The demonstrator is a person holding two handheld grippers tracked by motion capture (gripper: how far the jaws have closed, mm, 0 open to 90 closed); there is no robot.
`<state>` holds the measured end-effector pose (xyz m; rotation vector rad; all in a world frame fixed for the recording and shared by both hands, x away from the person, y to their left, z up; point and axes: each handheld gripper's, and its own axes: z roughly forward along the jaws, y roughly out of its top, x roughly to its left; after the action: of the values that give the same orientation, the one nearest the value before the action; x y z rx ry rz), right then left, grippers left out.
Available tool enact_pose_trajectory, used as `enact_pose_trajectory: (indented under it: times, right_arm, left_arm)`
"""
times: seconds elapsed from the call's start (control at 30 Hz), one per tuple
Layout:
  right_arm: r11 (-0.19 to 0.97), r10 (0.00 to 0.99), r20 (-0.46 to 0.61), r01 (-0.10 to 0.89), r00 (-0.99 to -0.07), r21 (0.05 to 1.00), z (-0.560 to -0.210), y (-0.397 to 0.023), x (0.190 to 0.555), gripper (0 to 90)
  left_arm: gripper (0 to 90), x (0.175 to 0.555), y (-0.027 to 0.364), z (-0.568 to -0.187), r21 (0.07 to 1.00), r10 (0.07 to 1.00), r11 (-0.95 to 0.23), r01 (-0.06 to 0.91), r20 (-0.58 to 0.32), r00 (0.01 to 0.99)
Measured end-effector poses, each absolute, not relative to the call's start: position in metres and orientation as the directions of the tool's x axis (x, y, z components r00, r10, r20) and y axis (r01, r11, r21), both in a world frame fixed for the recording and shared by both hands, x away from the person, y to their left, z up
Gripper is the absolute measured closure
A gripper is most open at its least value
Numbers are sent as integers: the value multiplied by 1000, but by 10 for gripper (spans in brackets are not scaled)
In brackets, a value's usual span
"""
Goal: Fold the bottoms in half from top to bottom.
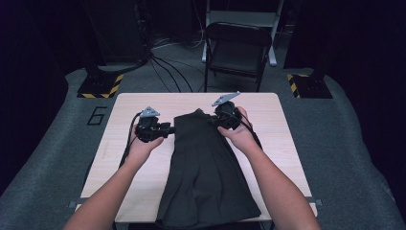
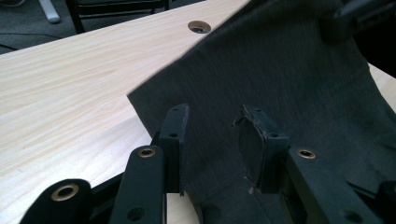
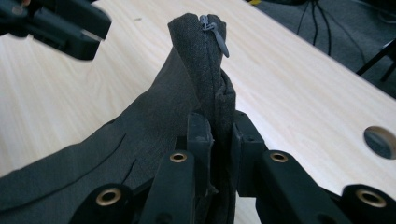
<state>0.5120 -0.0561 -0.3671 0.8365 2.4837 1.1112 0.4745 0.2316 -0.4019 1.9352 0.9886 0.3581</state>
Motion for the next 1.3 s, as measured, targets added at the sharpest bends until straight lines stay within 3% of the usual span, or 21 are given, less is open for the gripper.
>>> enact_pose_trajectory:
  times: [0.2, 0.37, 0.97, 1.3]
  right_arm:
    - [494, 641, -46, 367, -766, 788, -348, -59, 511, 803]
    - [519, 590, -63, 318, -805, 793, -344, -69, 496, 803]
    - [580, 425, -82, 202, -901, 789, -391, -121, 417, 800]
    - [566, 448, -19, 267, -894, 780, -422, -128, 396, 797]
  left_arm:
    - [619, 474, 238, -400, 827, 765, -268, 494, -129, 631]
    - [602, 472, 240, -399, 824, 766, -268, 500, -132, 629]
    - [539, 460, 243, -397, 835, 774, -237, 496, -147, 616]
    - [511, 456, 220, -388, 841, 738, -256, 477, -148, 658]
